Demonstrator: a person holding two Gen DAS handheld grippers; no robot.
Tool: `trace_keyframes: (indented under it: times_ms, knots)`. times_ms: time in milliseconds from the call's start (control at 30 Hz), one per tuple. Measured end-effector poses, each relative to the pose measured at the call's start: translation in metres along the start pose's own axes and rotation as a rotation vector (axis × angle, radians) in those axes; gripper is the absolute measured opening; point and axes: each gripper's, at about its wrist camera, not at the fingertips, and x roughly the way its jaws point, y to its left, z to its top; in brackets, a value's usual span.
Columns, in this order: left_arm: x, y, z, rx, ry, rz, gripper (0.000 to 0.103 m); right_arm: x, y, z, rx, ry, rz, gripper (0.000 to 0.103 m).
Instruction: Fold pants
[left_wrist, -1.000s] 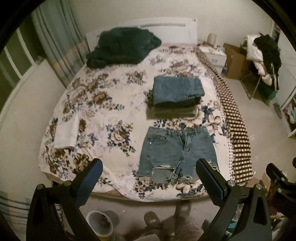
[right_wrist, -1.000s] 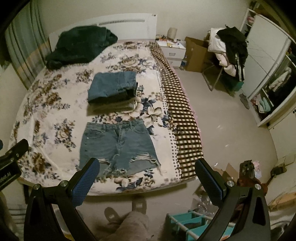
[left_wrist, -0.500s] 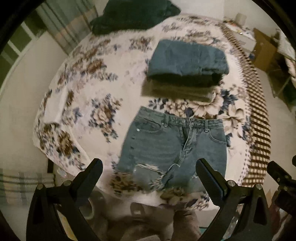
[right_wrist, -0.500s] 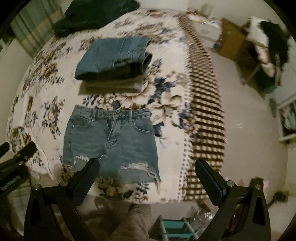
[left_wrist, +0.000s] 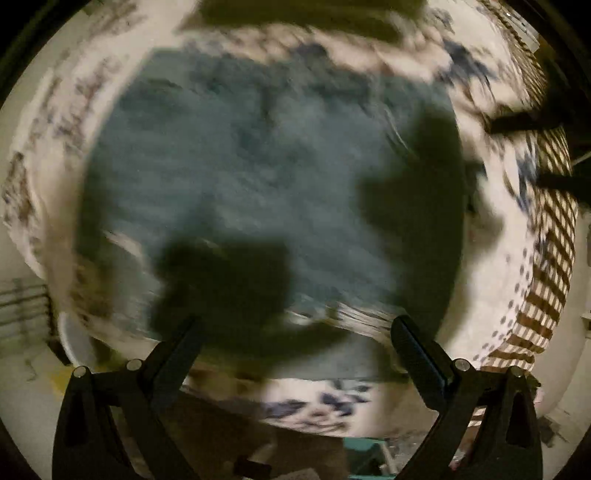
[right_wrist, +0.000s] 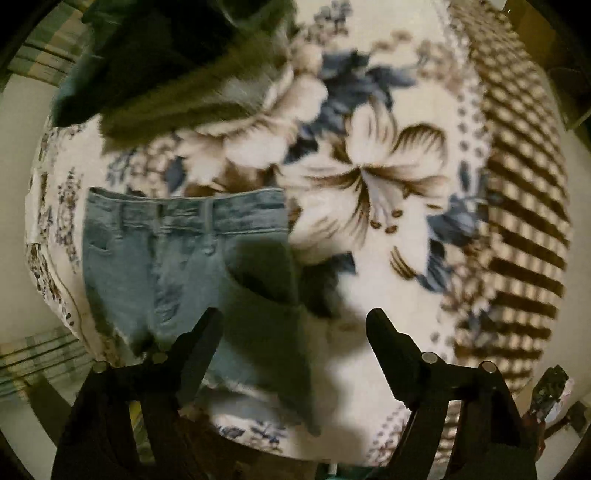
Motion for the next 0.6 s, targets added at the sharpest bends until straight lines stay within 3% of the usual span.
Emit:
trace_keyframes:
  times_ms: [300,467,500,567,600]
  knots:
    - [0.031,-0.064,-0.031,-0.052,0.022,-0.042,0.103,0.062,0.005,0.018,-0.119,0.069,0.013,0.082]
    - [0.031,-0.07,-0.025,-0.09,-0.009,0.027,0.102,0.078,0.015,0.017,-0.164,0.076,-0.001,0.082]
    - [0.03,-0.067,-0.022,-0.103,-0.01,0.028,0.099,0.081,0.015,0.018,-0.159,0.075,-0.002,0.082]
    - [0.024,-0.058,-0.017,-0.132,-0.014,-0.006,0.075,0.084,0.016,0.022,-0.148,0.066,0.004,0.082]
    - [0.023,-0.054,-0.016,-0.145,-0.016,-0.032,0.069,0.084,0.018,0.024,-0.145,0.057,0.009,0.082]
